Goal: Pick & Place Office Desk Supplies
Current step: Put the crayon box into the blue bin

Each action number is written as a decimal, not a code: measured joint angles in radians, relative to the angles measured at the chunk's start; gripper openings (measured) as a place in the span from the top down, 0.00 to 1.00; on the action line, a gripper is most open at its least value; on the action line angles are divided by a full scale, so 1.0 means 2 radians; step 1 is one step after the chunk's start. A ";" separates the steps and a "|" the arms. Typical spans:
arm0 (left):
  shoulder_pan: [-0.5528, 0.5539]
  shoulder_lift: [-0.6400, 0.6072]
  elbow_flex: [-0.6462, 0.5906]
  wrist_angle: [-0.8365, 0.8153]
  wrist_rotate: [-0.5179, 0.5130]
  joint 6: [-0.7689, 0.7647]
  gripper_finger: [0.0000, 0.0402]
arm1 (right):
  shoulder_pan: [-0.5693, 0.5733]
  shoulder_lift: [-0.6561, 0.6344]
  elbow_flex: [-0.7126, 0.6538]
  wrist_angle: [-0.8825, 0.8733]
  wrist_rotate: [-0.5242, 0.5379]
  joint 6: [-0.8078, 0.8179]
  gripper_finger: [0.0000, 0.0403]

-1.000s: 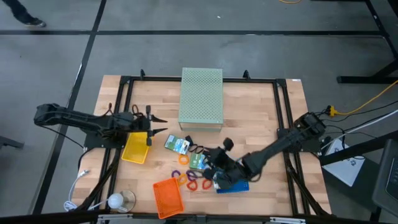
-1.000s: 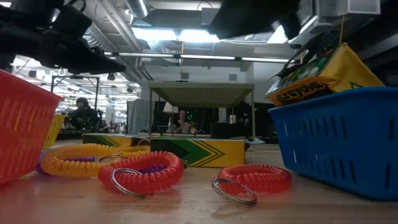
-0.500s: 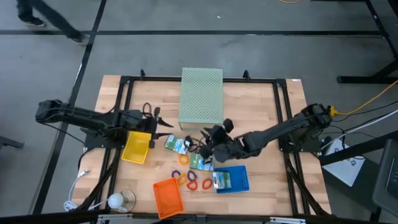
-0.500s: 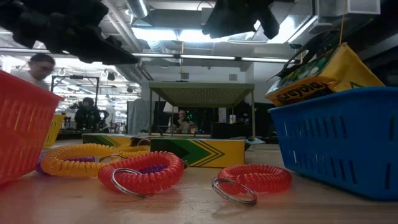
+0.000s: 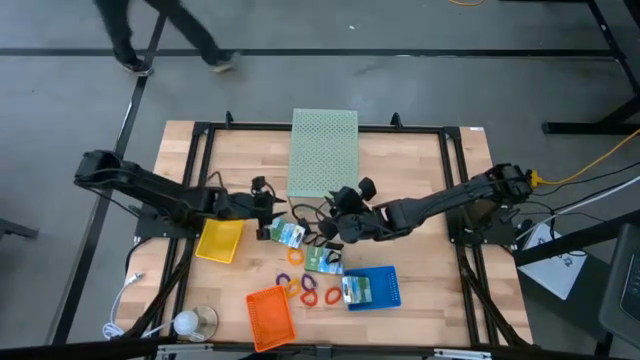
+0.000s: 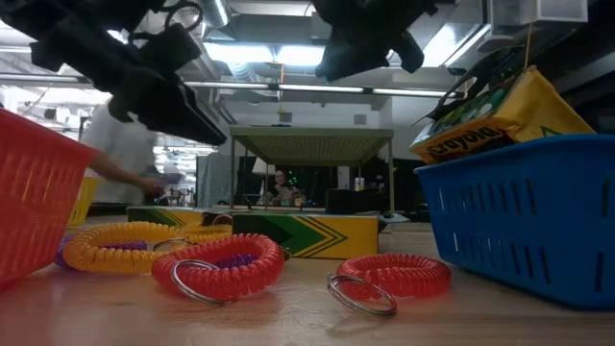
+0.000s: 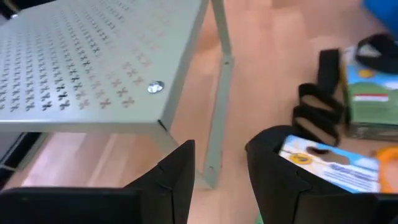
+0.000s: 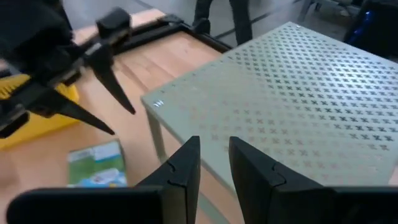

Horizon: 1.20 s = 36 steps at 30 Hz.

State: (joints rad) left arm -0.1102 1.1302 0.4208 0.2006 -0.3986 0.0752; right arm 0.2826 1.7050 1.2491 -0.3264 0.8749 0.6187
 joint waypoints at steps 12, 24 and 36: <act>-0.051 0.064 0.081 -0.103 0.064 0.024 0.64 | -0.025 -0.014 0.000 -0.019 0.004 -0.052 0.78; -0.150 0.106 0.085 -0.142 -0.056 0.050 0.64 | -0.028 -0.018 0.000 -0.016 -0.015 -0.049 0.78; -0.154 0.138 0.085 -0.181 -0.028 0.007 0.64 | -0.028 -0.018 0.000 -0.016 -0.027 -0.042 0.78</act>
State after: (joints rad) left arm -0.4175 1.4060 0.5911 -0.1609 -0.4544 0.0902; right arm 0.2260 1.6695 1.2491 -0.3592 0.8210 0.5347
